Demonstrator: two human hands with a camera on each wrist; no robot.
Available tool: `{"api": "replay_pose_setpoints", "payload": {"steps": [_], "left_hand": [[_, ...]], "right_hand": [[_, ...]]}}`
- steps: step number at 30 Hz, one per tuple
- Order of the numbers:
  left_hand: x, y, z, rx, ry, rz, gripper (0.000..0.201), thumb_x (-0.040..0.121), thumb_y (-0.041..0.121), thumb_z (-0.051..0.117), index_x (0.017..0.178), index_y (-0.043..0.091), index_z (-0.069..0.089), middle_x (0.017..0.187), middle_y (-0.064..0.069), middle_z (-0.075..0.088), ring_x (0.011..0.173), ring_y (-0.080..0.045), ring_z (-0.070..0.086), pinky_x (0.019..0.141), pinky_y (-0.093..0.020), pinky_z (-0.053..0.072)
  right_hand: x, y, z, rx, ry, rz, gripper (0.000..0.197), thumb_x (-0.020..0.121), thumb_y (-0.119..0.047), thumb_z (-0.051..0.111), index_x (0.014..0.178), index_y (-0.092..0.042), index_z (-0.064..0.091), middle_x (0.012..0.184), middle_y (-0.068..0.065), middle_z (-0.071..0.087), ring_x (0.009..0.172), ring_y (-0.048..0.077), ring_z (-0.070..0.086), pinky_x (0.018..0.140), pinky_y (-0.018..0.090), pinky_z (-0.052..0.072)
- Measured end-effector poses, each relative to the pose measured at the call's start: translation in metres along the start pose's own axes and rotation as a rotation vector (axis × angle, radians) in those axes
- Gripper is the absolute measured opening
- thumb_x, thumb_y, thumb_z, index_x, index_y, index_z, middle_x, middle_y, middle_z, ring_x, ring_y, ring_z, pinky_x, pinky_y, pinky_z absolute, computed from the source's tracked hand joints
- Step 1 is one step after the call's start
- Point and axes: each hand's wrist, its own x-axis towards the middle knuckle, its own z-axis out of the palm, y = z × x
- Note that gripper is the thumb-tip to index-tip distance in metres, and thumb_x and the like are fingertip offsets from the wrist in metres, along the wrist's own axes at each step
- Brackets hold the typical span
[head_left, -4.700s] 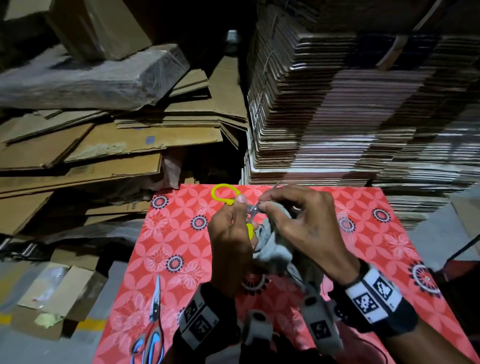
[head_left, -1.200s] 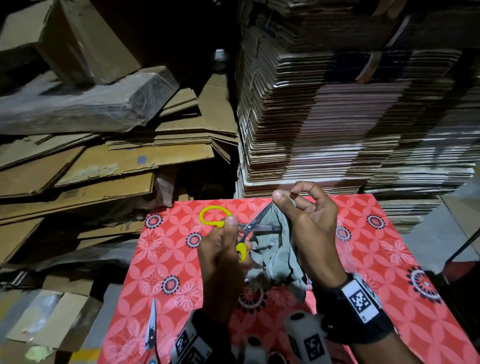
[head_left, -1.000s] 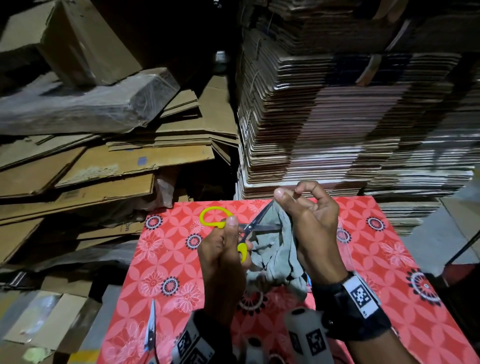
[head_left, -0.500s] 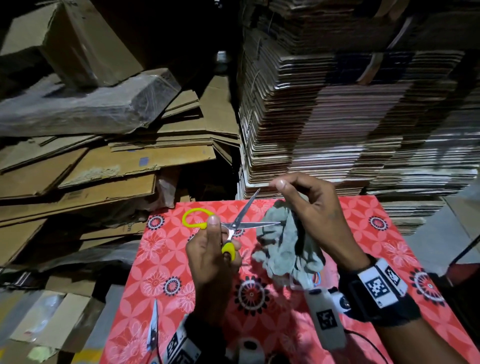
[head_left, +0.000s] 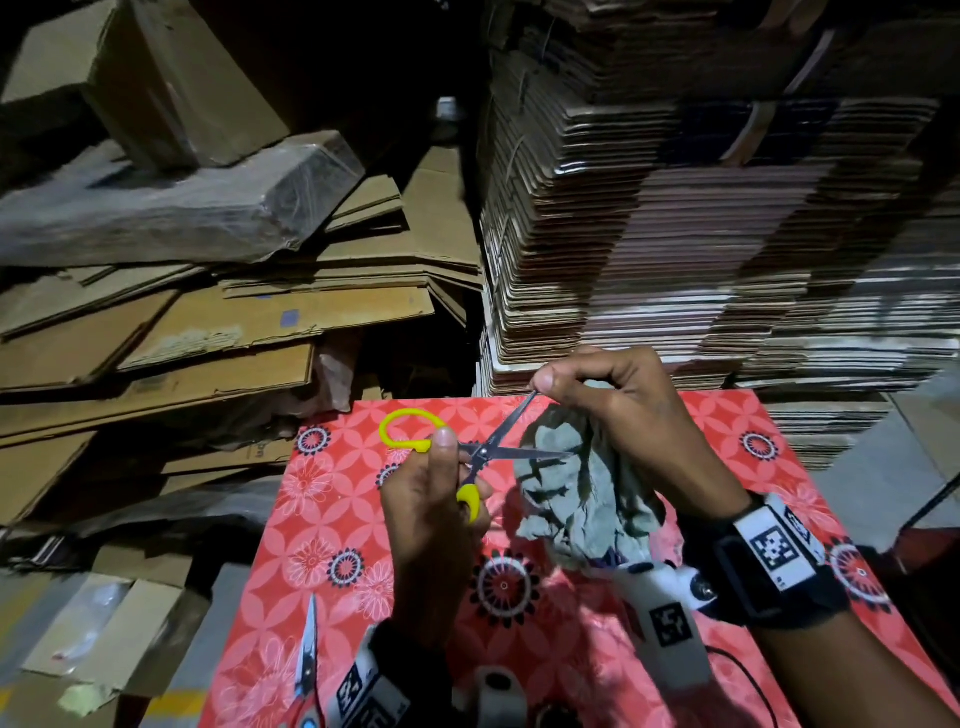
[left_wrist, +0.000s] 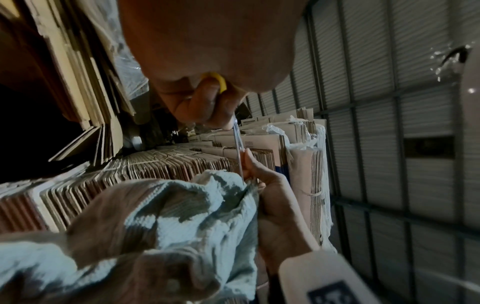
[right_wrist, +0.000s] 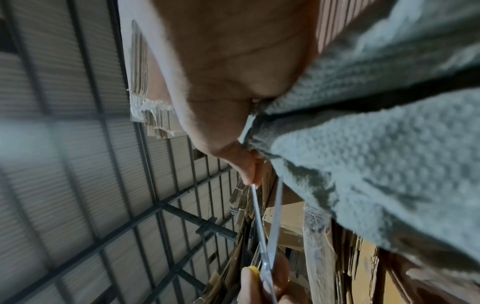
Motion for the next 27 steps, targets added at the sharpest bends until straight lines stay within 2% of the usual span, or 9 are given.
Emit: {"api": "replay_pose_setpoints", "payload": {"steps": [4,9,13,16,18,21,24,26,27], "left_hand": [[0.002,-0.009,-0.005,0.112,0.004,0.043,0.049,0.091,0.061,0.061,0.059,0.023,0.062,0.05,-0.007,0.05,0.039,-0.013,0.04,0.038,-0.021,0.033],[0.001,-0.007,-0.006,0.09,0.017,0.058,0.065,0.093,0.06,0.06,0.07,-0.001,0.05,0.056,-0.013,0.051,0.04,-0.014,0.04,0.037,-0.02,0.034],[0.002,0.0,-0.003,0.004,0.027,0.02,0.044,0.098,0.041,0.05,0.072,0.005,0.051,0.049,-0.004,0.052,0.034,-0.01,0.038,0.035,-0.018,0.029],[0.003,0.001,-0.003,-0.091,0.025,-0.044,0.048,0.105,0.034,0.046,0.062,0.014,0.058,0.048,-0.006,0.048,0.032,-0.011,0.033,0.036,-0.016,0.025],[0.003,0.002,-0.003,-0.11,0.015,-0.073,0.057,0.108,0.032,0.043,0.055,0.023,0.061,0.048,-0.006,0.045,0.032,-0.011,0.029,0.038,-0.016,0.02],[0.007,0.001,-0.005,-0.176,0.043,-0.159,0.046,0.108,0.034,0.046,0.068,0.013,0.054,0.055,-0.008,0.046,0.033,-0.01,0.029,0.038,-0.015,0.02],[0.01,-0.002,-0.007,-0.197,0.076,-0.238,0.04,0.108,0.034,0.046,0.077,0.009,0.05,0.06,-0.009,0.051,0.035,-0.009,0.031,0.036,-0.017,0.024],[0.01,-0.002,-0.007,-0.194,0.074,-0.249,0.04,0.108,0.034,0.046,0.078,0.009,0.049,0.062,-0.009,0.051,0.036,-0.01,0.032,0.035,-0.019,0.026],[0.009,-0.002,-0.007,-0.188,0.072,-0.245,0.04,0.109,0.035,0.046,0.077,0.01,0.049,0.062,-0.009,0.051,0.036,-0.01,0.032,0.035,-0.019,0.026]], "right_hand": [[0.003,0.005,-0.003,-0.02,0.146,0.033,0.003,0.086,-0.011,0.082,0.084,-0.012,0.083,0.086,-0.006,0.081,0.086,0.003,0.075,0.077,0.014,0.054],[-0.004,0.004,-0.007,-0.108,0.166,-0.035,0.017,0.084,-0.026,0.085,0.079,-0.01,0.082,0.078,0.006,0.079,0.076,0.025,0.076,0.071,0.038,0.06],[-0.007,0.007,-0.012,-0.067,0.223,-0.076,0.038,0.083,-0.023,0.086,0.075,0.011,0.072,0.078,0.023,0.073,0.077,0.016,0.075,0.075,0.014,0.052],[-0.008,0.01,-0.016,-0.042,0.198,-0.069,0.04,0.088,-0.023,0.082,0.073,0.013,0.07,0.078,0.032,0.069,0.072,0.018,0.074,0.076,0.014,0.052],[-0.008,0.016,-0.018,-0.087,0.144,-0.07,0.03,0.093,-0.022,0.077,0.076,0.003,0.076,0.077,0.021,0.073,0.074,0.02,0.073,0.074,0.017,0.052],[-0.014,0.017,-0.015,-0.155,0.021,-0.079,0.013,0.098,-0.011,0.07,0.097,-0.014,0.083,0.096,-0.005,0.08,0.094,0.007,0.074,0.083,0.014,0.051],[-0.019,0.019,-0.013,-0.134,-0.074,-0.046,0.021,0.1,-0.001,0.063,0.107,-0.011,0.08,0.08,-0.02,0.075,0.07,-0.007,0.067,0.065,0.005,0.046],[-0.024,0.019,-0.011,-0.092,-0.119,-0.015,0.015,0.101,-0.011,0.067,0.107,-0.011,0.08,0.061,-0.015,0.069,0.054,0.005,0.065,0.053,0.015,0.048],[-0.028,0.019,-0.01,-0.085,-0.137,-0.011,0.012,0.098,-0.018,0.072,0.104,-0.015,0.081,0.058,-0.01,0.065,0.049,0.02,0.059,0.048,0.034,0.048]]}}
